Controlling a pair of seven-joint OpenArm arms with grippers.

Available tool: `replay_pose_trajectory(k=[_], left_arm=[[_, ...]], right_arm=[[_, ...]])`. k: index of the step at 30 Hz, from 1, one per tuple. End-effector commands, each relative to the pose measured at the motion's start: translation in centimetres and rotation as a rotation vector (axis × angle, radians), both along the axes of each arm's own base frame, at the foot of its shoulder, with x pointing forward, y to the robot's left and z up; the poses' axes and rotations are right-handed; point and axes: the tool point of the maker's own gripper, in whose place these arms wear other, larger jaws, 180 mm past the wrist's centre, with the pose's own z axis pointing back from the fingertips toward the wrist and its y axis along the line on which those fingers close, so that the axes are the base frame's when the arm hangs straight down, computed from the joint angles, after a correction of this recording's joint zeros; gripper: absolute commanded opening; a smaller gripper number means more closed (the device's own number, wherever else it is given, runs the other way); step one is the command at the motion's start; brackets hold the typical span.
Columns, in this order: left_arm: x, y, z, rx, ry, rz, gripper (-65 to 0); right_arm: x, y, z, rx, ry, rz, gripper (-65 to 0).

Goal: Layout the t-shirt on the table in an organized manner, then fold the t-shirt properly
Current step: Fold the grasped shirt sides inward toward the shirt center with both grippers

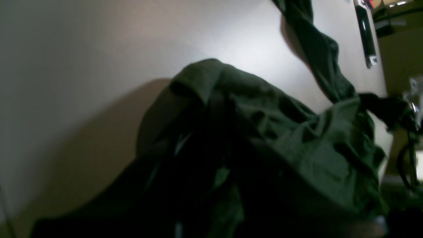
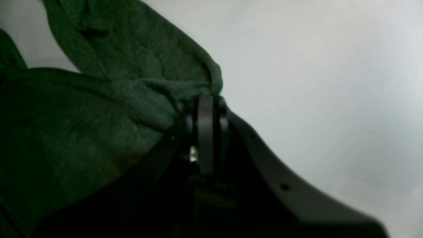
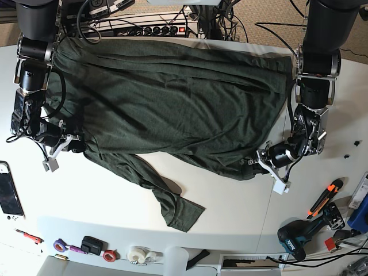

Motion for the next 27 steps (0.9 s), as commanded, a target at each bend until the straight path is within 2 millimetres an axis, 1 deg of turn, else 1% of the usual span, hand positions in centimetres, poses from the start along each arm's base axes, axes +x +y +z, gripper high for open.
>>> replay_pose_trajectory(k=[1,3,6,10,14,19,22,27], left_arm=[[1.1,0.0,1.7,-0.017,-0.043,0.001,-65.0],[1.1,-0.3,2.2,-0.024,-0.065,-0.015,-65.0],[1.2,-0.7,3.9,-0.078,-0.131,-0.047,-65.0],[1.6,0.3,5.4,-0.121,-0.162,-0.018,-65.0],[1.9,1.3,6.1,-0.101,-0.184,-0.016,-65.0],[2.1,2.0,7.3,-0.079,-0.217,-0.025,-65.0],[1.8,1.6,8.2,-0.11,-0.216,-0.053,-65.0],[1.2,1.0,9.0,-0.161,-0.196,-0.089,-65.0]], right_arm=[[-4.2,-1.4,-3.0,-0.12,0.211,0.055,-65.0],[-3.3,-1.7,-2.0,-0.109,0.166,0.028,-65.0],[-1.9,-2.8,0.1,-0.087,0.086,-0.032,-65.0],[-1.2,-4.3,2.7,-0.045,-0.01,-0.111,-65.0],[-2.2,-5.3,4.6,-0.012,-0.094,-0.161,-65.0],[-4.2,-6.1,6.2,-0.06,-0.158,-0.163,-65.0],[-5.0,-5.8,7.6,-0.075,-0.204,-0.143,-65.0],[-5.7,-4.1,9.8,-0.101,-0.252,-0.069,-65.0]])
